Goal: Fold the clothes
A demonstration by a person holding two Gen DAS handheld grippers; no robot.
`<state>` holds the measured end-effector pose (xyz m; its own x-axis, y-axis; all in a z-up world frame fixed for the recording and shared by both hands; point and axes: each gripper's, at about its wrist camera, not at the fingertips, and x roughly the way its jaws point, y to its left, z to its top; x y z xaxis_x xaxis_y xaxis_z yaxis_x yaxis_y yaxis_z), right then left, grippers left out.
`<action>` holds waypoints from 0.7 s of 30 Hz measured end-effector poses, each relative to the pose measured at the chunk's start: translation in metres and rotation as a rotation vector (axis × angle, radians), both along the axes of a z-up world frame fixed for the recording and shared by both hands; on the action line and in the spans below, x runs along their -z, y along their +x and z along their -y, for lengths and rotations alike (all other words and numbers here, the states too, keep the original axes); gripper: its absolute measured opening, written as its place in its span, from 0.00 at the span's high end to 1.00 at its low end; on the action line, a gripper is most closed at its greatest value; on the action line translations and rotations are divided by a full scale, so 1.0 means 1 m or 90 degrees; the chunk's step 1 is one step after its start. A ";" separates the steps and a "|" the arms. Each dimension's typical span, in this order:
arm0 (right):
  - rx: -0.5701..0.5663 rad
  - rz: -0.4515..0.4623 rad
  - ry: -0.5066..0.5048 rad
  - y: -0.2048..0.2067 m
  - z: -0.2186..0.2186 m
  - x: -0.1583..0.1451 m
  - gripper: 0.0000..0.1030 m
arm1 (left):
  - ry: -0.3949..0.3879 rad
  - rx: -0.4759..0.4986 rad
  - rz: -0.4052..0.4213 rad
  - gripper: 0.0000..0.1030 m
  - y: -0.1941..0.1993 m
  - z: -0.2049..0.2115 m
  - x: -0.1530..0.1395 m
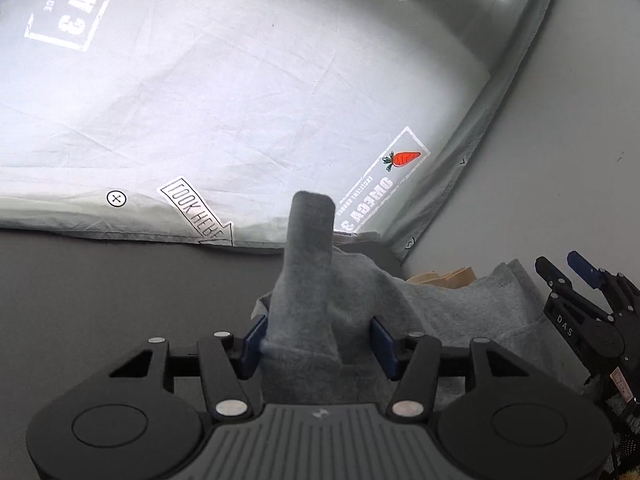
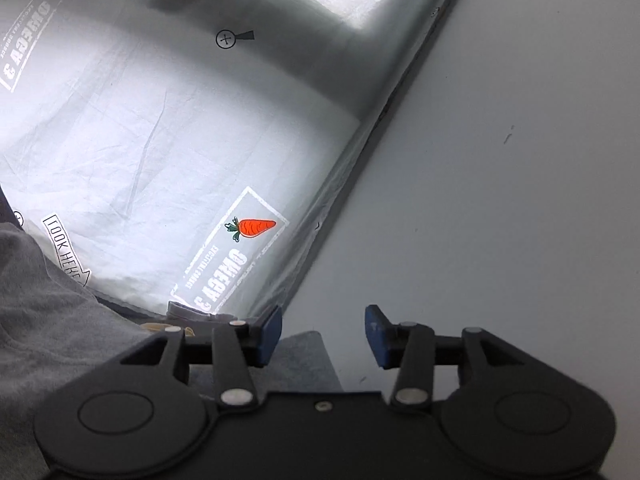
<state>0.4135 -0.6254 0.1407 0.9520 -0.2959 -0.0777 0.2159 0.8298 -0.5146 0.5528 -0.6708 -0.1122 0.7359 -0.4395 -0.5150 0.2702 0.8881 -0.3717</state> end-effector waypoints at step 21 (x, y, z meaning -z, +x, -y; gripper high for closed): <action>-0.076 -0.107 0.152 0.073 0.036 0.077 0.33 | -0.071 -0.039 0.000 0.32 0.070 0.111 0.096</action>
